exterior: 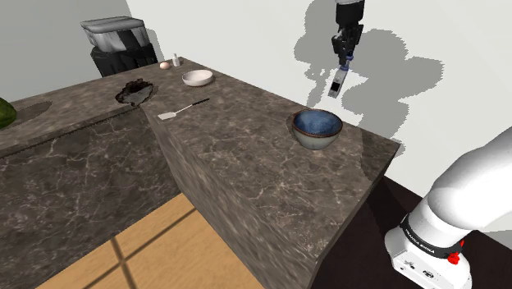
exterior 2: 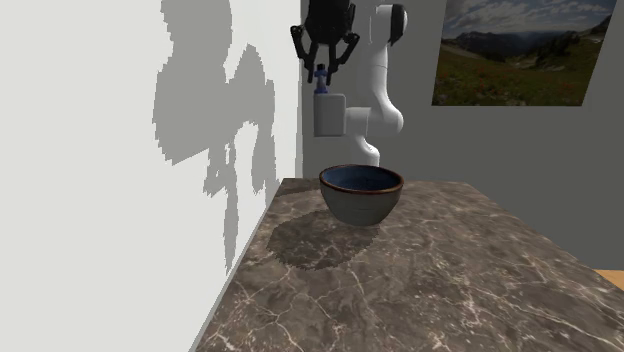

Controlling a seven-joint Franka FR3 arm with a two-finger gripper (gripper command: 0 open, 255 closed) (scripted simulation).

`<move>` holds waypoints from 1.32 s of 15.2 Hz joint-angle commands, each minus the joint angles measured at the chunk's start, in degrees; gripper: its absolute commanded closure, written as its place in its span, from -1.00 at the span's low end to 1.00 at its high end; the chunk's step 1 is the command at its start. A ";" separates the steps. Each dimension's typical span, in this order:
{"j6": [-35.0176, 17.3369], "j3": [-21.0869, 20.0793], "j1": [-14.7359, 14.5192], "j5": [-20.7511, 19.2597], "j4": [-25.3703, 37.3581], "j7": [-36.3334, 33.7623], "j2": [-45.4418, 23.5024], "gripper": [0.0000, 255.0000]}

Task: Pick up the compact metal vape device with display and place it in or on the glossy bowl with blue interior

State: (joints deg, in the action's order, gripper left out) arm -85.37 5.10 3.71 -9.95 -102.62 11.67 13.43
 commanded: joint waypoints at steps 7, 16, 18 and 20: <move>3.26 -5.20 -3.34 1.83 3.99 -8.15 -2.01 1.00; -3.80 -5.05 -3.33 1.86 -4.80 -9.00 -0.33 1.00; -5.34 -5.02 -3.33 1.85 -6.58 -9.18 -0.10 1.00; -6.87 -4.99 -3.32 1.83 -8.30 -9.37 0.08 1.00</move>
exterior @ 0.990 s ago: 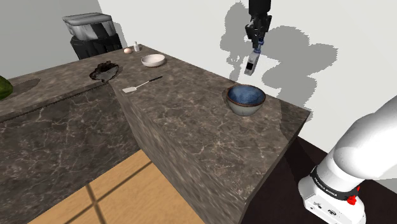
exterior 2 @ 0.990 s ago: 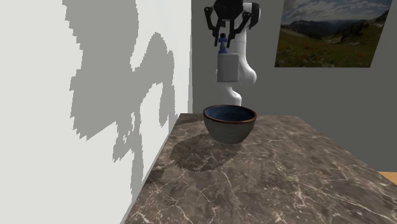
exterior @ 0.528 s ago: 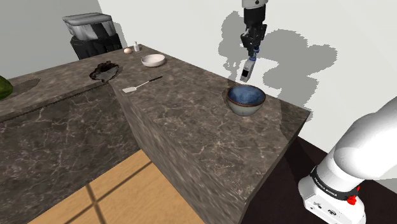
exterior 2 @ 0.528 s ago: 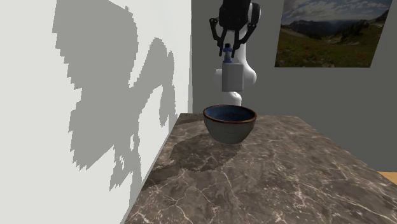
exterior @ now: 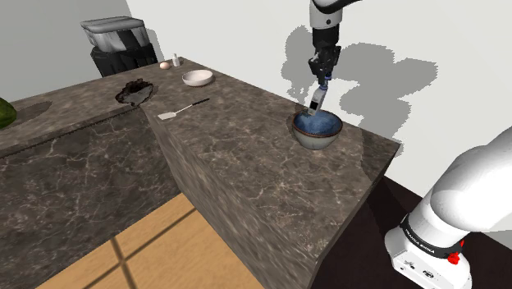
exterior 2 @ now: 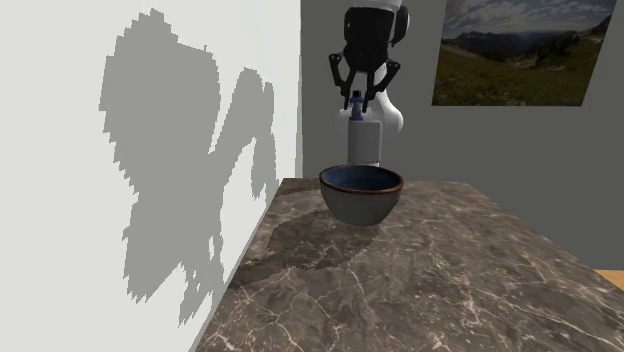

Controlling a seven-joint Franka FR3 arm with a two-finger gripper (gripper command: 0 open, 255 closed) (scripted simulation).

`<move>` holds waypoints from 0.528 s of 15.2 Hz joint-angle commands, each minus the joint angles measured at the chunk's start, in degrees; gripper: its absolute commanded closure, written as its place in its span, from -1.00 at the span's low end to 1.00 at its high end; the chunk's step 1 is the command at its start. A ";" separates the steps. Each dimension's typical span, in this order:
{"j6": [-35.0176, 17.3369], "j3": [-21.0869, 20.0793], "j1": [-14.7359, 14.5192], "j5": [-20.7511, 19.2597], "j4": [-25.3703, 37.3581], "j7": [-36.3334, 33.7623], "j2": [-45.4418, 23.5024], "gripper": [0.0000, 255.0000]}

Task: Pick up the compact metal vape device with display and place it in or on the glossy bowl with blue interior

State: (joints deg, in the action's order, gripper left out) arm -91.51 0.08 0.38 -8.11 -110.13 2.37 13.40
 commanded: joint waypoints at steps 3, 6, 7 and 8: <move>-3.03 0.08 0.02 -0.04 -3.28 -0.34 0.28 1.00; -5.31 0.12 0.03 -0.09 -5.64 -0.62 0.34 1.00; -6.15 0.14 0.04 -0.11 -6.47 -0.72 0.33 1.00; -6.15 0.14 0.04 -0.11 -6.48 -0.72 0.34 1.00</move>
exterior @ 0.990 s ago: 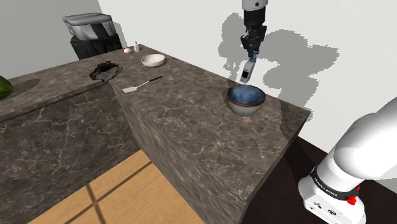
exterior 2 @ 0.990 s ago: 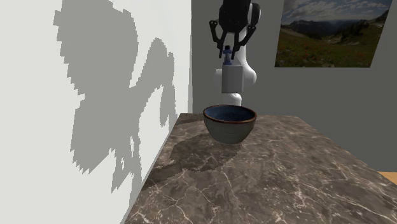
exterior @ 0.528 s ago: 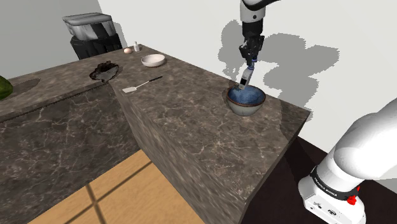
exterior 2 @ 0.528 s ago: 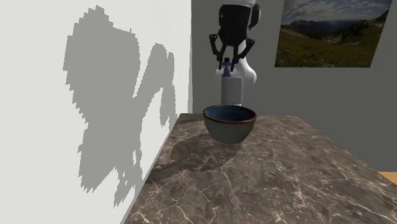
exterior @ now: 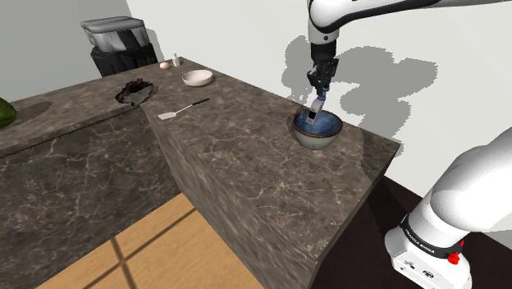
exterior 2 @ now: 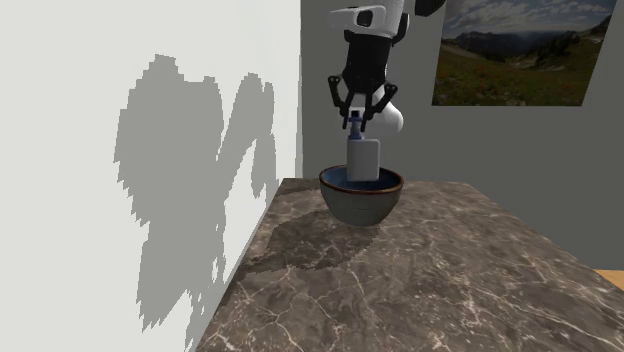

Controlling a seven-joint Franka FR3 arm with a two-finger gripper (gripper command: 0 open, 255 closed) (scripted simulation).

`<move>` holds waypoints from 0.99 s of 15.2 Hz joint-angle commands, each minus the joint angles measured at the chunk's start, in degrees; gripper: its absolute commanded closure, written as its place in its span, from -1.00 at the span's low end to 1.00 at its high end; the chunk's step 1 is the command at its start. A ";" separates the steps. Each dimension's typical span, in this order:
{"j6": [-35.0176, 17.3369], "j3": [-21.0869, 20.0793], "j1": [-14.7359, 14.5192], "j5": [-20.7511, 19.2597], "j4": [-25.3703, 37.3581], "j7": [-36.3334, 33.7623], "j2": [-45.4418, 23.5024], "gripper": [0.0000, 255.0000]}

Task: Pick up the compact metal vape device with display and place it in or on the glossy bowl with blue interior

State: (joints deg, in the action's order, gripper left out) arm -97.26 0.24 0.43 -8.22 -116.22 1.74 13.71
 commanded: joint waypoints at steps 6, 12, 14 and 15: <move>-0.39 -0.02 -0.02 0.00 -0.39 -0.09 0.03 1.00; -0.40 -0.02 -0.02 0.00 -0.39 -0.09 0.03 -1.00; 1.52 -0.18 -0.11 0.09 1.73 -0.05 -0.19 -1.00; 3.44 -0.34 -0.20 0.17 3.92 -0.02 -0.48 -1.00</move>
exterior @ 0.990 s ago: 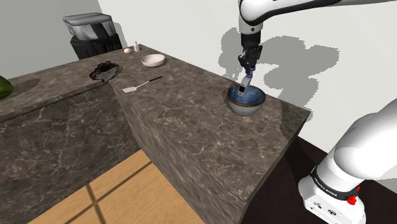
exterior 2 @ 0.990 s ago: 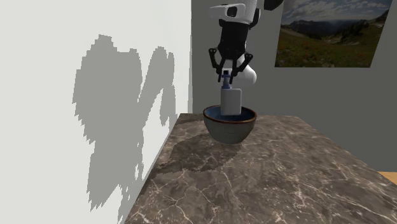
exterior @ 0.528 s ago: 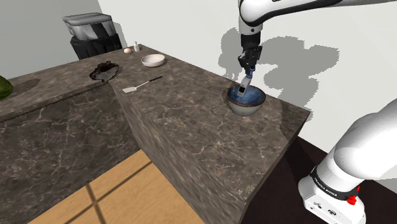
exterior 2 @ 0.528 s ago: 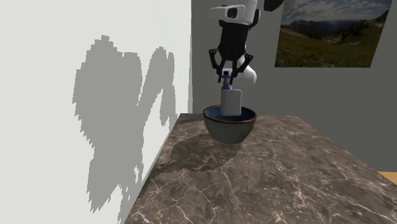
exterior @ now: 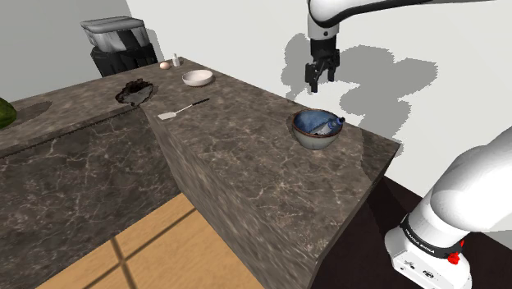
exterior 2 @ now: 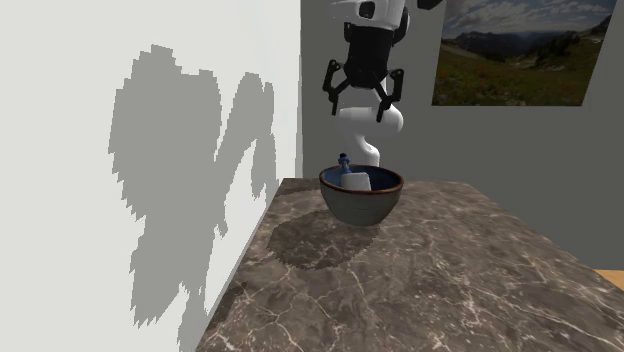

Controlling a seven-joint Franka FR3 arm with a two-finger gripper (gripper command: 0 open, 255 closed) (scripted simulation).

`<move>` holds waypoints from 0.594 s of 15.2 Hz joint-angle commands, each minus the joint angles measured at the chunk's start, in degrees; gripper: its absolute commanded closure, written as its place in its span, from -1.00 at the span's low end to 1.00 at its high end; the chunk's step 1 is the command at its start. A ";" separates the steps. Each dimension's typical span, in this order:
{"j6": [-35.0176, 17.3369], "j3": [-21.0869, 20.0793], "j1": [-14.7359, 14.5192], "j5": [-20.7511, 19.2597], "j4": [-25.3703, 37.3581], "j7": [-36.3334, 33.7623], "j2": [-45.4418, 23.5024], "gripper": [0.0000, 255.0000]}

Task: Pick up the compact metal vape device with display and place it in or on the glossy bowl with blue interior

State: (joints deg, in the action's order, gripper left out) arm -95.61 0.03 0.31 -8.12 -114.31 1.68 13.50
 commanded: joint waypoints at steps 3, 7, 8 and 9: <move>5.23 -0.41 -0.23 0.19 6.15 0.11 -0.99 -1.00; 5.23 -0.42 -0.22 0.19 6.15 0.11 -0.99 -1.00; 5.23 -0.42 -0.22 0.19 6.15 0.11 -0.99 -1.00; 5.23 -0.42 -0.22 0.19 6.15 0.11 -0.99 -1.00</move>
State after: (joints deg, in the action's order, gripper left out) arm -90.40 -0.38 0.08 -7.93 -108.18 1.79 12.52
